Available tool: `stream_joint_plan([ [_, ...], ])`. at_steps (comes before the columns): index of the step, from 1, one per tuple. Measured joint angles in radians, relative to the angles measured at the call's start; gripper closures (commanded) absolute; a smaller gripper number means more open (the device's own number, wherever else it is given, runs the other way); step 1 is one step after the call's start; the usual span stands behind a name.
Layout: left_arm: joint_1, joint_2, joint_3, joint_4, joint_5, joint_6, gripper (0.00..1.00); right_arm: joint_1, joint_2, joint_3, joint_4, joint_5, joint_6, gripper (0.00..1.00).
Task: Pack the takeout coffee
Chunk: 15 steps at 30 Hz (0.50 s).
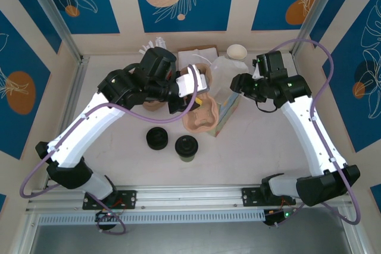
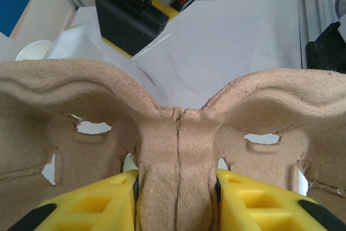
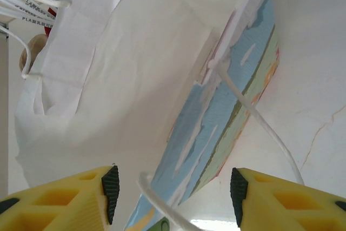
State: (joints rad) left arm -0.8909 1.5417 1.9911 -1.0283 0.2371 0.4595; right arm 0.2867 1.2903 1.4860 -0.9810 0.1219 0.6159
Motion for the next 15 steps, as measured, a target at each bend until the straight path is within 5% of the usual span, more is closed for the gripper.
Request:
stream_joint_plan([
  [8,0.000,0.000,0.004,0.031,0.052,-0.021,0.63,-0.013,0.088,0.000,0.008,-0.048,-0.011,0.51],
  [12,0.000,0.005,0.015,0.048,0.076,-0.035,0.64,-0.021,0.096,0.002,0.008,-0.069,-0.030,0.76],
  [15,0.000,0.014,0.026,0.064,0.096,-0.044,0.63,-0.030,0.095,0.011,0.006,-0.080,-0.044,0.84],
])
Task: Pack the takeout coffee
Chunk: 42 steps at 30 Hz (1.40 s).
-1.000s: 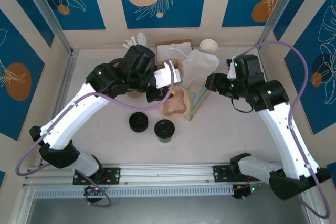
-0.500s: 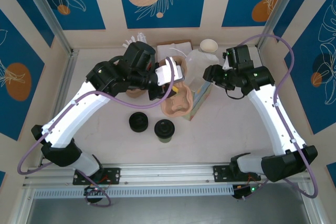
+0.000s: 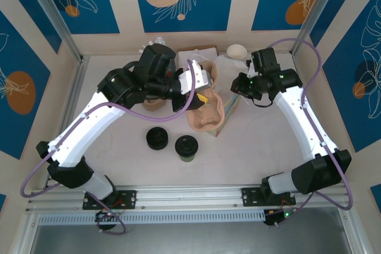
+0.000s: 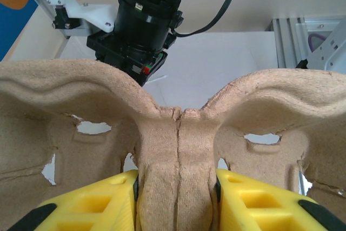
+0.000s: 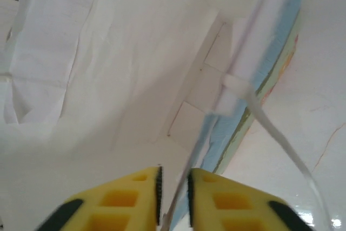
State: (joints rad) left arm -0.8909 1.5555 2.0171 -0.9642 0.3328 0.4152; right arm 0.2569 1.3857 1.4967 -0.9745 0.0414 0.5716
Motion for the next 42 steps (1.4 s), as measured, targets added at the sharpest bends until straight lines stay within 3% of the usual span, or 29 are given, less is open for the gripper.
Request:
stream_joint_plan([
  [5,0.000,0.022,0.010,0.037,0.032,-0.036,0.64,-0.021,-0.010,0.010,-0.014,-0.023,-0.035,0.90],
  [23,0.003,0.258,0.189,0.088,0.157,-0.220,0.63,-0.024,-0.113,0.014,-0.140,-0.153,-0.190,0.87],
  [42,0.053,0.300,0.140,0.069,0.259,-0.279,0.64,-0.024,-0.155,-0.020,-0.179,-0.204,-0.286,0.87],
])
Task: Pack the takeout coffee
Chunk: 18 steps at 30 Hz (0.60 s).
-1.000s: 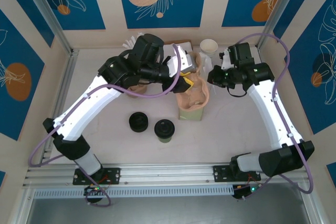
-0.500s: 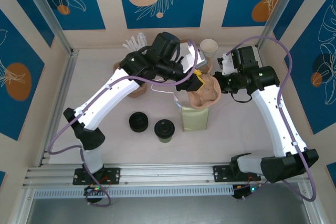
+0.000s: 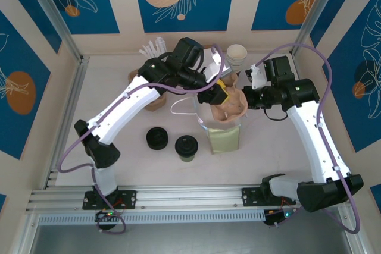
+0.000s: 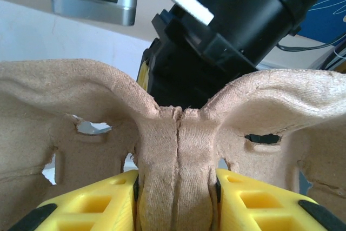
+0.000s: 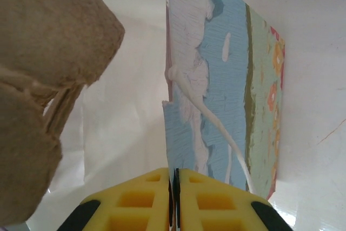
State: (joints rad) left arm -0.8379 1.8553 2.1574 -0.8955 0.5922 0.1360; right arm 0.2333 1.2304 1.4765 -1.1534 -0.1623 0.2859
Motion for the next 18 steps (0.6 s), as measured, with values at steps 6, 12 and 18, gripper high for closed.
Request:
stream_joint_plan([
  [6,0.014,0.000,-0.058,-0.002,0.011,-0.005,0.64,-0.002,0.000,-0.007,0.000,0.001,-0.001,0.87],
  [12,0.026,0.000,-0.070,-0.002,0.014,-0.007,0.63,-0.006,0.000,-0.007,0.000,0.005,-0.010,0.87],
  [18,0.029,0.000,-0.071,-0.003,0.024,-0.006,0.63,-0.006,0.000,-0.012,0.000,0.008,-0.022,0.87],
])
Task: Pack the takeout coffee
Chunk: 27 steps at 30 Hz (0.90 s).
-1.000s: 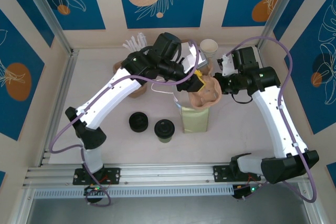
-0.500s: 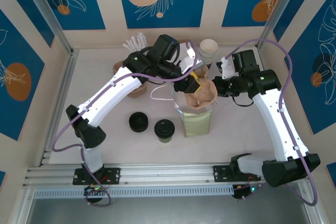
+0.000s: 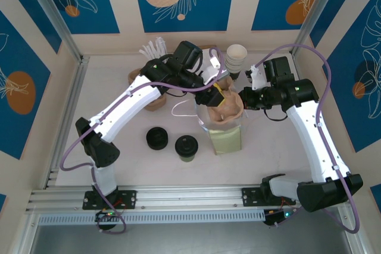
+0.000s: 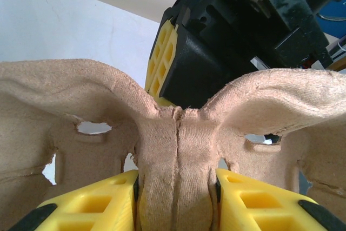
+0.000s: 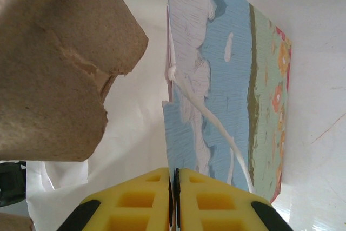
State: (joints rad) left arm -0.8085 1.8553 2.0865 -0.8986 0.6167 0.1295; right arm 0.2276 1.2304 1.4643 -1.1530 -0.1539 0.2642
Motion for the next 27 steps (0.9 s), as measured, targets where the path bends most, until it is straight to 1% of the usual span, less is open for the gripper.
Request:
stream_joint_plan([
  [8,0.008,0.006,-0.001,-0.001,0.011,0.000,0.64,-0.003,0.000,-0.002,0.000,0.012,-0.004,0.87],
  [17,0.032,0.007,-0.045,-0.002,0.013,0.003,0.64,-0.013,0.000,-0.003,-0.006,0.052,-0.003,0.87],
  [27,0.041,0.037,-0.048,-0.004,0.031,0.020,0.64,-0.013,0.001,-0.007,0.000,0.043,-0.003,0.84],
])
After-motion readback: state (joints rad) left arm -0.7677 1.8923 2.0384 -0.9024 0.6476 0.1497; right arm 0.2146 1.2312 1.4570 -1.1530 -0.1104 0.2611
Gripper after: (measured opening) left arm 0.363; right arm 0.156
